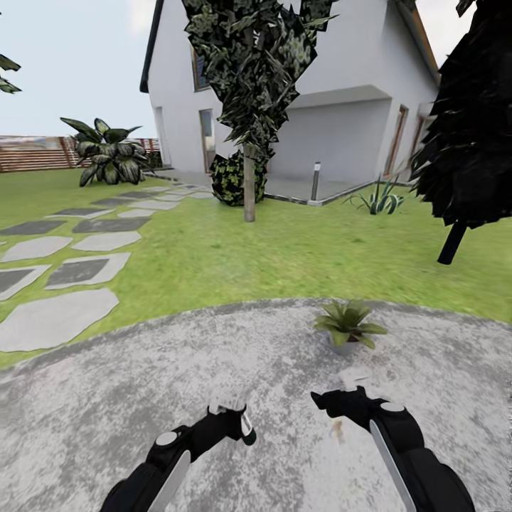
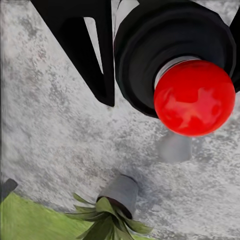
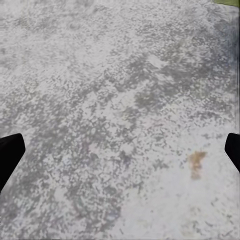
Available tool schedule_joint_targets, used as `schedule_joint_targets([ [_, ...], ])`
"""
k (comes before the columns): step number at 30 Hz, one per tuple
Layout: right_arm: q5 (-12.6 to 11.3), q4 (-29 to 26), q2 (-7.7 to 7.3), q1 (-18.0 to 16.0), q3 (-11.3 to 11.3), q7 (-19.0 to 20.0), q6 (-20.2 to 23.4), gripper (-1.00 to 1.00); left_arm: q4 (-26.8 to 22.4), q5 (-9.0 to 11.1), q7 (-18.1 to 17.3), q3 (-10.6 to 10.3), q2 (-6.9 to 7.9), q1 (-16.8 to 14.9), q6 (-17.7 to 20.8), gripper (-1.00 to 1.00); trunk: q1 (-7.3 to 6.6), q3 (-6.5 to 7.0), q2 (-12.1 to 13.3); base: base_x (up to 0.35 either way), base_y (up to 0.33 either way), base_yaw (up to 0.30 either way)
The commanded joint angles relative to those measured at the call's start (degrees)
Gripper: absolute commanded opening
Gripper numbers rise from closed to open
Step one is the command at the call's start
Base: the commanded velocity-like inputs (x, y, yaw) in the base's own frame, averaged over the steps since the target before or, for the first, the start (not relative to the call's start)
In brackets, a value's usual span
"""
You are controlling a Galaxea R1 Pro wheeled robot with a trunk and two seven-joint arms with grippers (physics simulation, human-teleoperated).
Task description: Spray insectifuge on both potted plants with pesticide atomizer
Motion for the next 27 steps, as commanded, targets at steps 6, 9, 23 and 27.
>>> schedule_joint_targets([
  [6, 0.0, -0.4, -1.47, -0.1, 0.0, 2.2, 2.5, 1.0, 2.6, -3.4, -3.9, 0.1, 0.34, -0.7, -0.2, -1.0, 0.0, 0.0, 0.0, 0.257, 0.201, -0.289],
  [9, 0.0, -0.4, -1.96, -0.1, 0.0, 3.9, 2.7, 1.0, 5.8, -5.9, -7.0, 0.2, 0.18, -2.0, -0.3, -1.0, 0.0, 0.0, 0.0, 0.257, 0.201, -0.285],
  [23, 0.0, -0.4, -5.46, -0.1, -0.1, 12.5, 2.5, 1.0, 14.4, -6.9, -11.2, 0.0, -0.83, -6.9, 0.1, -1.0, 0.0, -0.03, 0.0, 0.264, 0.196, -0.289],
  [27, 0.0, -0.4, -5.66, -0.1, -0.1, 13.7, 2.6, 1.0, 14.4, -7.4, -16.8, -0.1, -0.73, -7.0, -0.2, -1.0, 0.0, -0.03, 0.0, 0.28, 0.184, -0.205],
])
